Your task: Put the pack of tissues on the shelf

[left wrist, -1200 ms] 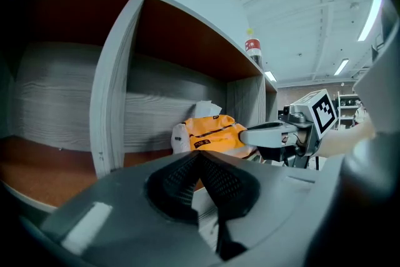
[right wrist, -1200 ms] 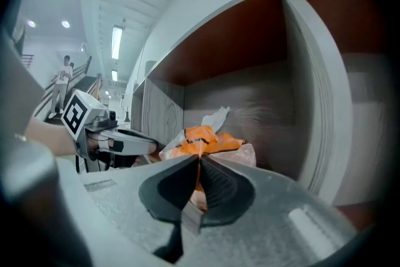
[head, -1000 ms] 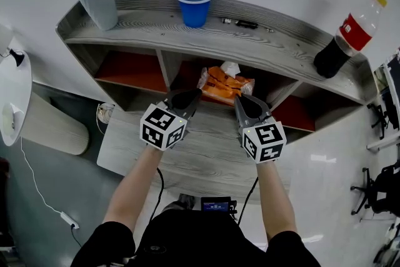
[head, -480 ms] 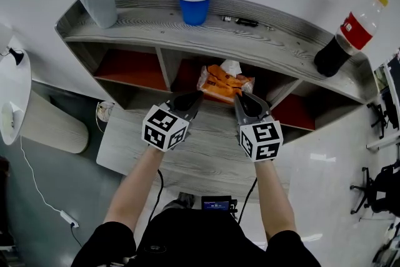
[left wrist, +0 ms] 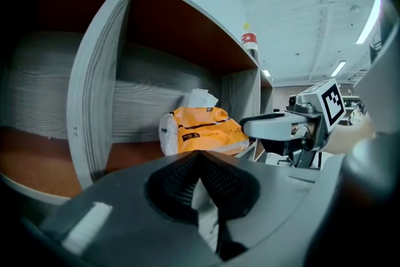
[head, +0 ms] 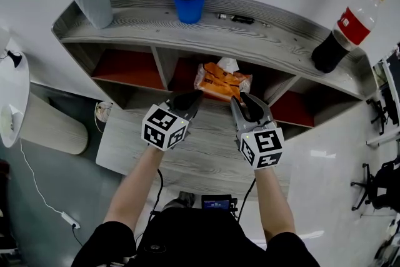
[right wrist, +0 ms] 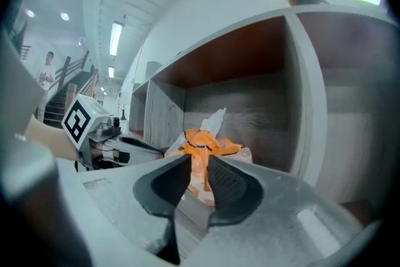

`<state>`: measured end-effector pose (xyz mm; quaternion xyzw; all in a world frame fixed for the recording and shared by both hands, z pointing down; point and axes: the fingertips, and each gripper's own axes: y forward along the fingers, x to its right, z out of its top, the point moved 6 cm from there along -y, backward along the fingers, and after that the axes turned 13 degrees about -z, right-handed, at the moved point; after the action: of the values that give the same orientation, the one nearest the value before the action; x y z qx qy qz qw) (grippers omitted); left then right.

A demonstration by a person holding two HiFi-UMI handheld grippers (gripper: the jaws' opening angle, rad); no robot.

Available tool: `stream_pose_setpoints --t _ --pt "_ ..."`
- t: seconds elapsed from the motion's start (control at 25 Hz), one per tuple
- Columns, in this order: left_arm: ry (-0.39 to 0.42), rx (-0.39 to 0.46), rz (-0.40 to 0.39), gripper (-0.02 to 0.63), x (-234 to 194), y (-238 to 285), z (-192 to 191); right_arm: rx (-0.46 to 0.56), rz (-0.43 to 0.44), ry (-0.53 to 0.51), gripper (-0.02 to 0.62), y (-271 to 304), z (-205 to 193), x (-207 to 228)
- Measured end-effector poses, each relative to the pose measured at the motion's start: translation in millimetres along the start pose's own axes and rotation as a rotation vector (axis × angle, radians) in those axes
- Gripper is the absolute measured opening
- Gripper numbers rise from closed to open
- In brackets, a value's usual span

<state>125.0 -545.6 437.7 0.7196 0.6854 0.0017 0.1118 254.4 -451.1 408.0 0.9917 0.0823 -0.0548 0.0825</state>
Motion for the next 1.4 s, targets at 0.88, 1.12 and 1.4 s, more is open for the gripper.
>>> stream_pose_setpoints --t 0.88,1.12,1.4 --pt "0.007 -0.004 -0.017 0.000 7.1 0.3 0.4 -0.020 -0.116 -0.022 0.018 13.0 1.7 11.2" --pt "0.004 0.019 -0.002 0.000 10.0 -8.5 0.9 0.011 -0.077 0.008 0.074 2.8 5.2 15.6" --pt "0.026 0.030 -0.021 0.000 35.3 -12.9 1.0 0.033 0.046 0.013 0.094 -20.9 6.8 15.1"
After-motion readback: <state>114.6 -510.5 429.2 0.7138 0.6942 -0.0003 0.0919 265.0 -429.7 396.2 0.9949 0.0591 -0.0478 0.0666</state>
